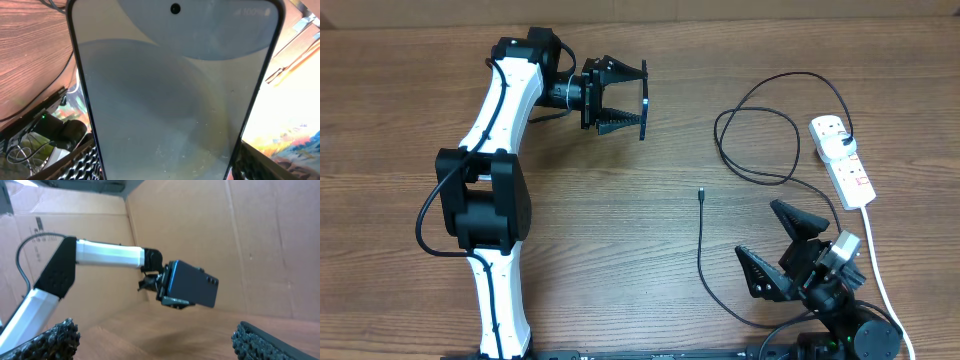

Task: Plug charger to phone and switch on socket
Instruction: 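Raise the right gripper and swing it toward the power strip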

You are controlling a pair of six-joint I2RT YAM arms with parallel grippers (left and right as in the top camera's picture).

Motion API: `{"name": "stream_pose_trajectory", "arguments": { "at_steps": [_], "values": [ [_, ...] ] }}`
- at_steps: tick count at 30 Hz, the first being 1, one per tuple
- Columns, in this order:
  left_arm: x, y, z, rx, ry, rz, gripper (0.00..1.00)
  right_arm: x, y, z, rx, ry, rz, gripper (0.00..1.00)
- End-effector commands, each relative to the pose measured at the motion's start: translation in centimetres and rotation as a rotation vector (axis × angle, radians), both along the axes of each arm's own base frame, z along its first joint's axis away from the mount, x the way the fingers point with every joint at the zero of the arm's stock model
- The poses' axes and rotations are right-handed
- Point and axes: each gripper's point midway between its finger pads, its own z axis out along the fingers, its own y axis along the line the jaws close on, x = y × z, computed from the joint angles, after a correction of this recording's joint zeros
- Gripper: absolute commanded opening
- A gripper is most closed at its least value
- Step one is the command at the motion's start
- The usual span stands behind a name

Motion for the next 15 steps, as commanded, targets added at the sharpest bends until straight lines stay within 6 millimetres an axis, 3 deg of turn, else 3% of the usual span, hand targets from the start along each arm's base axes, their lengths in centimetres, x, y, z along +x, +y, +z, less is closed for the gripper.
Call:
{"name": "stream_pose_trajectory", "arguments": {
  "at_steps": [1, 9, 15],
  "values": [
    [0.4, 0.2, 2.0, -0.064, -0.012, 0.007, 0.73, -0.6, -1.0, 3.6, 0.050, -0.053, -0.060, 1.00],
    [0.4, 0.2, 2.0, -0.064, -0.011, 0.007, 0.73, -1.1, -3.5, 9.7, -0.035, -0.054, -0.278, 1.00],
    [0.4, 0.2, 2.0, -0.064, -0.011, 0.007, 0.73, 0.0, -4.6, 11.5, -0.193, 0.124, -0.375, 1.00]
  ]
}}
